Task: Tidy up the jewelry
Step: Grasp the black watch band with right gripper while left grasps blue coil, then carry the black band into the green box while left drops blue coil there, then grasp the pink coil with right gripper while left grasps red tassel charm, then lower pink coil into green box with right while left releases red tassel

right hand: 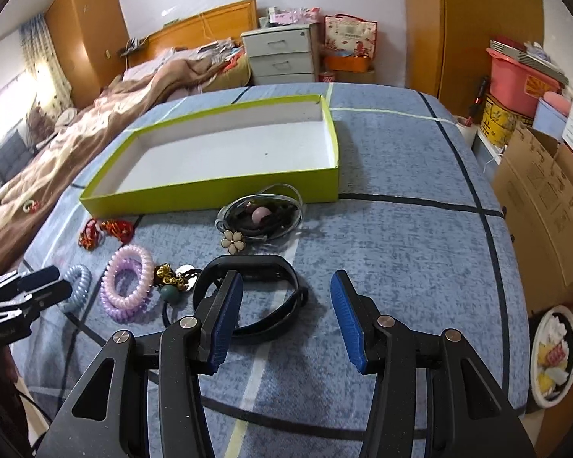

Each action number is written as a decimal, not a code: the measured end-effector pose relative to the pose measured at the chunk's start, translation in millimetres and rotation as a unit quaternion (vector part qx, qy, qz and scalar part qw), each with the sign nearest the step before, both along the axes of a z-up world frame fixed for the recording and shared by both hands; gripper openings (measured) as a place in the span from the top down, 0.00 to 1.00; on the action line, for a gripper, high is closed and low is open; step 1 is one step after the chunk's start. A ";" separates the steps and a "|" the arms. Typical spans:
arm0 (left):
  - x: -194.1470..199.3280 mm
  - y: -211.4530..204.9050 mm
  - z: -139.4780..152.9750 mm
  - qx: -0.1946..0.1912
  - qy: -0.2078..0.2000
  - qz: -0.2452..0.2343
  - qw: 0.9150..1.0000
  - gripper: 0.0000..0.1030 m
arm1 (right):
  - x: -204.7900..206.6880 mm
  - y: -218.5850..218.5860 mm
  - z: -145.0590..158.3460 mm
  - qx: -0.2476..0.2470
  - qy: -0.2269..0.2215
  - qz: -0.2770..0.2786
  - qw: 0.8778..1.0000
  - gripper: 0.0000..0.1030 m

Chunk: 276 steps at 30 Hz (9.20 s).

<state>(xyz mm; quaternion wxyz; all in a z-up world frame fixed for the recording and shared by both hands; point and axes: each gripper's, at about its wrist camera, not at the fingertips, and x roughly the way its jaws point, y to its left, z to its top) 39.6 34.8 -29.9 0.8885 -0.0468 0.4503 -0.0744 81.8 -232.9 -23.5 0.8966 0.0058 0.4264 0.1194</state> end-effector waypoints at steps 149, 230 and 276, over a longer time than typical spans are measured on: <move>108.2 6.5 50.0 -0.033 -0.052 -0.019 0.998 0.53 | 87.2 28.5 40.2 0.041 -0.019 0.028 0.999 0.62; 48.5 3.2 -4.7 0.032 -0.021 -0.011 0.999 0.80 | 4.7 64.8 9.9 0.081 -0.006 0.105 0.991 0.91; 129.5 -13.1 14.9 0.001 -0.011 -0.024 1.000 0.79 | 168.9 75.3 13.5 0.051 0.021 0.052 0.997 0.91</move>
